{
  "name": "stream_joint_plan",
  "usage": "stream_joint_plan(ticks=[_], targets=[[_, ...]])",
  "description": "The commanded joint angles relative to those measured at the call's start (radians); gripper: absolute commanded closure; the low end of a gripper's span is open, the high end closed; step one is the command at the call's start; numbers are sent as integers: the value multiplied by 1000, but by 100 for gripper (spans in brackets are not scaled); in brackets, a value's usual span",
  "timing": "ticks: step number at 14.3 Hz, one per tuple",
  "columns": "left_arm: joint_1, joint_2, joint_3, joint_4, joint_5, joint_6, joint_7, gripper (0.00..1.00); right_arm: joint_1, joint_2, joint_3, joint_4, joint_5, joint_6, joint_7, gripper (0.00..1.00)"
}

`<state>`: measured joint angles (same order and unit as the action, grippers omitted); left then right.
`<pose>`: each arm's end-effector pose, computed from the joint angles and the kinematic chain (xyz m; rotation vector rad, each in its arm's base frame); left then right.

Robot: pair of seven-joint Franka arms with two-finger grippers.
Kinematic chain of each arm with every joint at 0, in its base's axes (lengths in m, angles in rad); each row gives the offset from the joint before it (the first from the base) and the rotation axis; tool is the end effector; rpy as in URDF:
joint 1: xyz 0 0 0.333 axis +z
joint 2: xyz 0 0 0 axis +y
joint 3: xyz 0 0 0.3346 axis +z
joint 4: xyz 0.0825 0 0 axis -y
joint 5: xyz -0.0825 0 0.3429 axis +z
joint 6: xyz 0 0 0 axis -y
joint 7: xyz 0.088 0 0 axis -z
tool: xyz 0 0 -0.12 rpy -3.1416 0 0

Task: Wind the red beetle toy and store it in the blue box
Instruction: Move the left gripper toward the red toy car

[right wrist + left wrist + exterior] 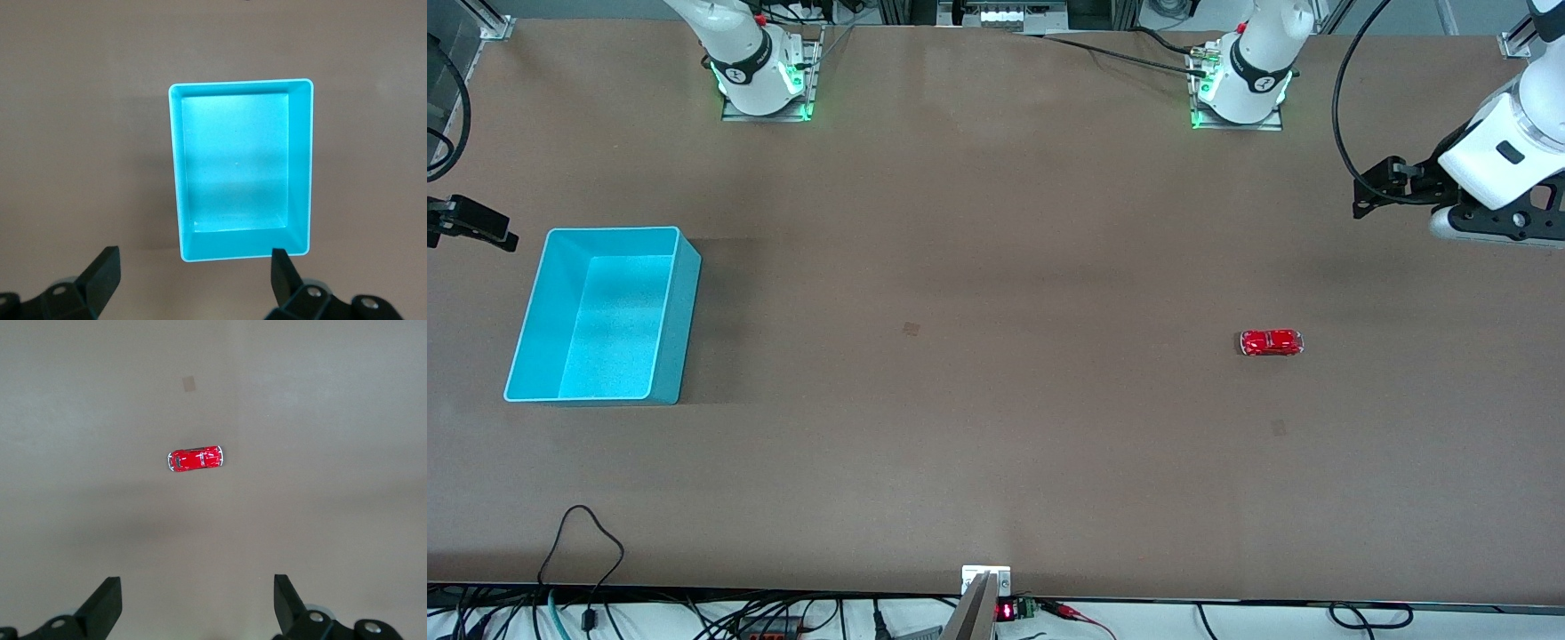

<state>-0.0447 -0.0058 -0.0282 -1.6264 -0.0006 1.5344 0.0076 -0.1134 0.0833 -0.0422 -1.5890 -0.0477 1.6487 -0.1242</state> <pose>0.5031 -0.0369 0.6063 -3.1338 0.1262 0.1352 0.5374 -0.0888 0.5850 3.0937 -0.0418 -0.0471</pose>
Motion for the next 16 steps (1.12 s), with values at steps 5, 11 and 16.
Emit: stream_joint_plan(ticks=[5, 11, 16], targets=[[-15, 15, 2, 30, 20, -17, 17, 0, 31, -19, 4, -11, 0, -4, 5, 0], [-15, 13, 2, 31, 2, -167, 18, 0, 44, -19, 4, -11, 2, -4, 2, 0], [-27, 15, -15, 19, 13, -381, 131, 0, 69, -19, 4, -11, 3, -3, 0, 0]])
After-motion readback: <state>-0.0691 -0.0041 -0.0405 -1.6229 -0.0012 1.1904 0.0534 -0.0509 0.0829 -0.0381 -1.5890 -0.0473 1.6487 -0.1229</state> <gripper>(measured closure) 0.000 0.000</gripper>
